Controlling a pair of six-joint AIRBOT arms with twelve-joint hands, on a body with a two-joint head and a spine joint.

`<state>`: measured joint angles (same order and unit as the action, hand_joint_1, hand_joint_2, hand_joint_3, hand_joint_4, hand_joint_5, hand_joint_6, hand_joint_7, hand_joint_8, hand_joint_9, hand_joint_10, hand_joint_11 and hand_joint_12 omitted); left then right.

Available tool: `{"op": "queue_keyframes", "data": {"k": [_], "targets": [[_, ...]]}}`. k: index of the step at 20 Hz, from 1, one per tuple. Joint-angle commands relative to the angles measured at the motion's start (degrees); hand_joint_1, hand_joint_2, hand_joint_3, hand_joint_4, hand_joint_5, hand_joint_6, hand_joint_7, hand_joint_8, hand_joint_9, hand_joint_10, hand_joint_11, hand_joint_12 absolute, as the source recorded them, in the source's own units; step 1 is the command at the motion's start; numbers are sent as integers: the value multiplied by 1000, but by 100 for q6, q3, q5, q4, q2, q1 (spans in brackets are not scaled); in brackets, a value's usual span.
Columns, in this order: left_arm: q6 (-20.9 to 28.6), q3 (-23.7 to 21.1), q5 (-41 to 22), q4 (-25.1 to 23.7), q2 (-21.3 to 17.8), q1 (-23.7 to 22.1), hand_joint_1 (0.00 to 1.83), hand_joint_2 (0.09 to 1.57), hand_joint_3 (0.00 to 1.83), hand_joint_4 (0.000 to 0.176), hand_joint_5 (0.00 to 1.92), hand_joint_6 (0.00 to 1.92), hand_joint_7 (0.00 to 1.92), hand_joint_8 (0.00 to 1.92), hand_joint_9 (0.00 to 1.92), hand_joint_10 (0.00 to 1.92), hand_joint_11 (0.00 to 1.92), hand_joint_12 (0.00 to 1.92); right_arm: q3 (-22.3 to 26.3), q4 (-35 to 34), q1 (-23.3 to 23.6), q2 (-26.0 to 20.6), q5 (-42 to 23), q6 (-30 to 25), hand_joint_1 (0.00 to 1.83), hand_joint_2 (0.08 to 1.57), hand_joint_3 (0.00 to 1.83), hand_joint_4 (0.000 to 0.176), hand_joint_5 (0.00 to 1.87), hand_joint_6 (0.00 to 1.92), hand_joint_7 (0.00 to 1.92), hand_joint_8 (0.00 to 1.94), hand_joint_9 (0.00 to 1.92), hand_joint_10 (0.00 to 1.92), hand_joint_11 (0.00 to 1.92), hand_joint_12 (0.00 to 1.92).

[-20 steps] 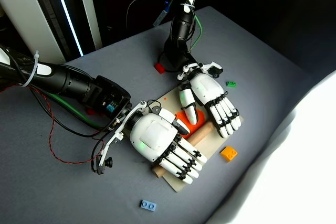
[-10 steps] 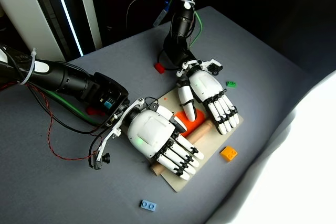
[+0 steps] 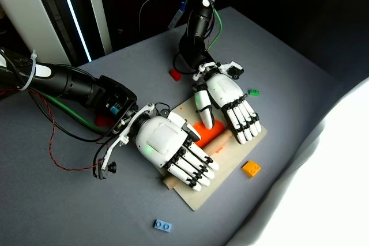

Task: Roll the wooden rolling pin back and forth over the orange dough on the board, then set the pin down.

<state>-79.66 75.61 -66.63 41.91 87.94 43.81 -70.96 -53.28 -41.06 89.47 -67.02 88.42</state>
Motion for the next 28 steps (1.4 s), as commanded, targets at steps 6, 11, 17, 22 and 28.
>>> {"op": "queue_keyframes", "data": {"k": [6, 11, 17, 22, 28], "targets": [[-16, -104, -412, -332, -74, 150, 0, 1534, 2, 0, 175, 4, 213, 3, 159, 4, 0, 158, 167, 142, -99, -25, -442, 90, 0, 1571, 65, 0, 293, 5, 308, 1, 246, 10, 0, 666], [-105, -221, -577, -410, -112, 244, 0, 1525, 0, 0, 162, 2, 211, 2, 153, 3, 0, 142, 326, 142, -155, -30, -609, 183, 0, 1571, 84, 0, 286, 10, 310, 8, 249, 9, 0, 708], [-221, -361, -663, -500, -178, 343, 0, 1527, 0, 0, 175, 3, 225, 1, 169, 5, 0, 210, 386, 142, -152, -30, -681, 244, 0, 1571, 77, 0, 281, 6, 310, 5, 250, 8, 0, 707], [-265, -537, -749, -501, -259, 451, 0, 1532, 1, 0, 165, 1, 207, 1, 155, 1, 0, 165, 452, 142, -193, -41, -779, 372, 0, 1571, 83, 0, 298, 9, 345, 5, 288, 17, 0, 787], [-236, -677, -807, -580, -346, 530, 0, 1534, 1, 0, 183, 4, 226, 1, 166, 4, 0, 162, 508, 142, -215, -50, -862, 490, 0, 1571, 73, 0, 283, 3, 312, 0, 263, 2, 0, 773]]}}
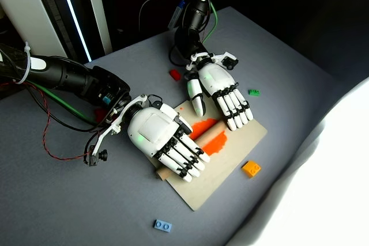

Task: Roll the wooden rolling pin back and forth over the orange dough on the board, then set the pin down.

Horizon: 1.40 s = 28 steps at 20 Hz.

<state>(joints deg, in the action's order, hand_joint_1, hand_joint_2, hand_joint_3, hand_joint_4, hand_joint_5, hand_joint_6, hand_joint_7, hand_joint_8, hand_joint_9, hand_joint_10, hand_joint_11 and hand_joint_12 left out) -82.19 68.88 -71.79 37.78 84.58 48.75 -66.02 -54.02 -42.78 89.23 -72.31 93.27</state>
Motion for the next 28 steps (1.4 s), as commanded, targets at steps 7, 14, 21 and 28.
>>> {"op": "queue_keyframes", "data": {"k": [7, 14, 21, 28], "targets": [[183, -160, -337, -347, -187, 111, 0, 1520, 0, 0, 173, 3, 207, 2, 148, 6, 0, 97, 162, 216, -84, -25, -469, 150, 0, 1571, 101, 0, 301, 7, 333, 7, 267, 11, 0, 755], [8, -416, -287, -446, -401, 277, 0, 1521, 0, 0, 160, 1, 204, 2, 137, 2, 0, 85, 313, 216, -121, -23, -565, 225, 0, 1571, 94, 0, 264, 8, 306, 5, 232, 13, 0, 638], [-151, -440, -118, -713, -428, 292, 0, 1525, 1, 0, 174, 1, 206, 1, 149, 3, 0, 135, 424, 217, -142, -24, -617, 285, 0, 1571, 80, 0, 251, 0, 294, 0, 229, 5, 0, 650], [-111, -611, -207, -769, -524, 363, 0, 1522, 0, 0, 169, 6, 218, 3, 164, 2, 0, 143, 508, 217, -142, -24, -719, 393, 0, 1571, 87, 0, 250, 0, 282, 1, 212, 1, 0, 588]]}}
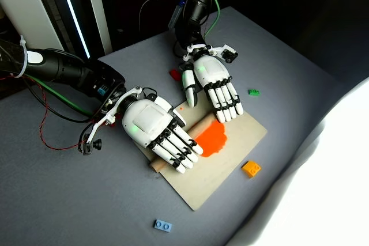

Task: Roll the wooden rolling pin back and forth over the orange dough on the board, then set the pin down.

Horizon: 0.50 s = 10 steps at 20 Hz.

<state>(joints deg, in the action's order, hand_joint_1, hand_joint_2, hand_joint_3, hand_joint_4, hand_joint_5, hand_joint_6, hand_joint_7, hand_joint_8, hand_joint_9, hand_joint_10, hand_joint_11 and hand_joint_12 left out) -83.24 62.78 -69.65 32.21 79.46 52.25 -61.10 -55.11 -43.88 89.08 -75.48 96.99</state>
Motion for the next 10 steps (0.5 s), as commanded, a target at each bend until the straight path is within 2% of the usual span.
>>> {"op": "queue_keyframes", "data": {"k": [1, 3, 6, 10], "targets": [[-3, -41, -450, -226, -33, 27, 0, 1523, 0, 0, 164, 4, 214, 2, 160, 0, 0, 140, 30, 326, -33, -9, -422, 32, 0, 1571, 90, 0, 242, 0, 275, 1, 203, 1, 0, 558], [9, -105, -482, -257, -70, 46, 0, 1523, 1, 0, 171, 6, 211, 0, 154, 0, 0, 136, 47, 326, -32, -9, -456, 52, 0, 1571, 92, 0, 246, 3, 271, 2, 202, 2, 0, 550], [39, -184, -487, -314, -119, 68, 0, 1527, 2, 0, 165, 1, 203, 0, 141, 0, 0, 72, 72, 325, -41, -7, -465, 65, 0, 1571, 90, 0, 228, 2, 251, 0, 174, 4, 0, 439], [54, -294, -498, -376, -184, 124, 0, 1527, 1, 0, 167, 0, 210, 0, 149, 2, 0, 101, 110, 325, -43, 1, -493, 86, 0, 1571, 105, 0, 243, 7, 268, 3, 198, 10, 0, 550]]}}
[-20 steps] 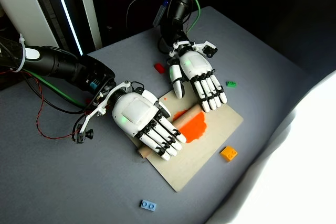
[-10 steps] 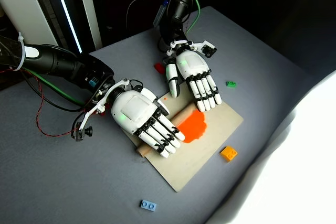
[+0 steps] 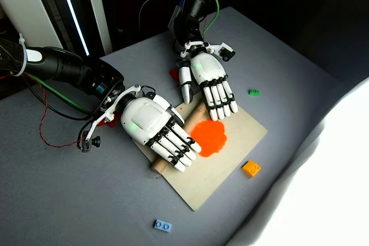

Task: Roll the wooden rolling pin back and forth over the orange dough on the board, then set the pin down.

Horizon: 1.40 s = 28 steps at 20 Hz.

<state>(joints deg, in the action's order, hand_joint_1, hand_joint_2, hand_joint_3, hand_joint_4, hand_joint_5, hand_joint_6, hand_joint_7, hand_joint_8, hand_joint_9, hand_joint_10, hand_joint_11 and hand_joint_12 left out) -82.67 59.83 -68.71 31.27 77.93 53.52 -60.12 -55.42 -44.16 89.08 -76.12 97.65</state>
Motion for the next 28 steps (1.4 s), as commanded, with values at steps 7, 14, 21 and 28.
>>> {"op": "queue_keyframes", "data": {"k": [7, 14, 21, 28], "targets": [[33, -64, -593, -305, -111, 14, 0, 1528, 1, 0, 172, 1, 207, 1, 147, 2, 0, 125, 11, 345, -13, 7, -440, 52, 0, 1571, 97, 0, 236, 2, 266, 1, 198, 4, 0, 506], [68, -71, -589, -318, -182, 38, 0, 1527, 0, 0, 173, 1, 206, 0, 142, 1, 0, 75, 15, -68, 35, 61, -552, 252, 0, 1571, 116, 0, 246, 3, 277, 5, 213, 11, 0, 570], [142, -112, -507, -337, -241, 39, 0, 1523, 0, 0, 174, 0, 212, 0, 150, 2, 0, 115, 68, -164, 34, 72, -676, 368, 0, 1571, 114, 0, 247, 1, 282, 0, 223, 9, 0, 593], [214, -127, -460, -337, -344, -21, 0, 1525, 0, 0, 172, 2, 203, 3, 146, 7, 0, 138, 146, -163, 16, 56, -798, 445, 0, 1571, 111, 0, 250, 3, 287, 3, 235, 9, 0, 641]]}}
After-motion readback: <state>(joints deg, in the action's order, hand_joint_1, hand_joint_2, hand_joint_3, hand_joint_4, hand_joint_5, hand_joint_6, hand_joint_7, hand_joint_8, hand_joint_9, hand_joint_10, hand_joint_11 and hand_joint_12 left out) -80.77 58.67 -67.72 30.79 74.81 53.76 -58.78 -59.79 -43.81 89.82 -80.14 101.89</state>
